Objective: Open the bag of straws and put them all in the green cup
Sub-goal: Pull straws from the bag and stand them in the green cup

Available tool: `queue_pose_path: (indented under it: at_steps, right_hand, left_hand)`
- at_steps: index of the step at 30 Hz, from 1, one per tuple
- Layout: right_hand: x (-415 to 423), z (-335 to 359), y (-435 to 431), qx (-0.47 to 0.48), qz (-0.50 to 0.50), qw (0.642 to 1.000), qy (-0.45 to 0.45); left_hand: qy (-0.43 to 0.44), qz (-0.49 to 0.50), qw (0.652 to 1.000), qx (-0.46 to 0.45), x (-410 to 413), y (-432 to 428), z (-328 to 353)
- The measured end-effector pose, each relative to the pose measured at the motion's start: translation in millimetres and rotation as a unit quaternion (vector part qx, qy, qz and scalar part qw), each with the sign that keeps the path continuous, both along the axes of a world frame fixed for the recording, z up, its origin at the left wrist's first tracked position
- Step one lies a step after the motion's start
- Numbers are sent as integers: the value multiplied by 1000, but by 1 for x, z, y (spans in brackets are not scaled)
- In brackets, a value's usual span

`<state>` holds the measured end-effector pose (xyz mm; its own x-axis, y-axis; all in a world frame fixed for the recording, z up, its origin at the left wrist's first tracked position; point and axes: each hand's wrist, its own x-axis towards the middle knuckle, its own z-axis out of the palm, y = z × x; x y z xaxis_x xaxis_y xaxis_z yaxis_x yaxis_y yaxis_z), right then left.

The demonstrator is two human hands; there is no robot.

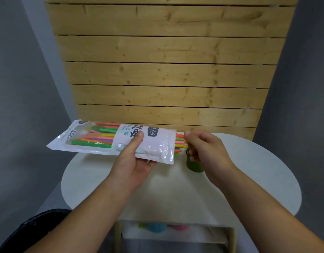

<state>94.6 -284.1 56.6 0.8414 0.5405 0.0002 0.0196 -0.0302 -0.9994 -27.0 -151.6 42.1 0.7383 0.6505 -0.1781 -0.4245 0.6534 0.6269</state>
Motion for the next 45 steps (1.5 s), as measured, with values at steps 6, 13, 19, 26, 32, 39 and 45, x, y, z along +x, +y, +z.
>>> queue_pose_path:
  at_steps: [6, 13, 19, 26, 32, 39, 45]
  right_hand:
    - [3, 0, -1, 41, 3, 999, 31]
    - [11, 3, -7, 63, -20, 997, 39]
    - [9, 4, -6, 138, -20, 983, 122]
    - [5, -1, 1, 141, -9, 978, 156]
    - [9, 1, -3, 234, -27, 941, 244]
    - [-7, -14, 18, 149, 17, 970, 192]
    - [-1, -10, 22, 198, -42, 966, 164]
  left_hand:
    - [-2, -9, 1000, 26, 0, -2, -2]
    - [-4, 22, 1000, -13, -2, 2, 1]
    - [-13, 35, 999, -24, -3, 5, -1]
    - [-13, 34, 999, -29, -1, 2, -2]
    - [-32, 59, 996, -51, -2, 8, -1]
    - [-30, 47, 997, -44, 1, 1, -3]
    - [-21, 52, 997, -49, 2, 4, -7]
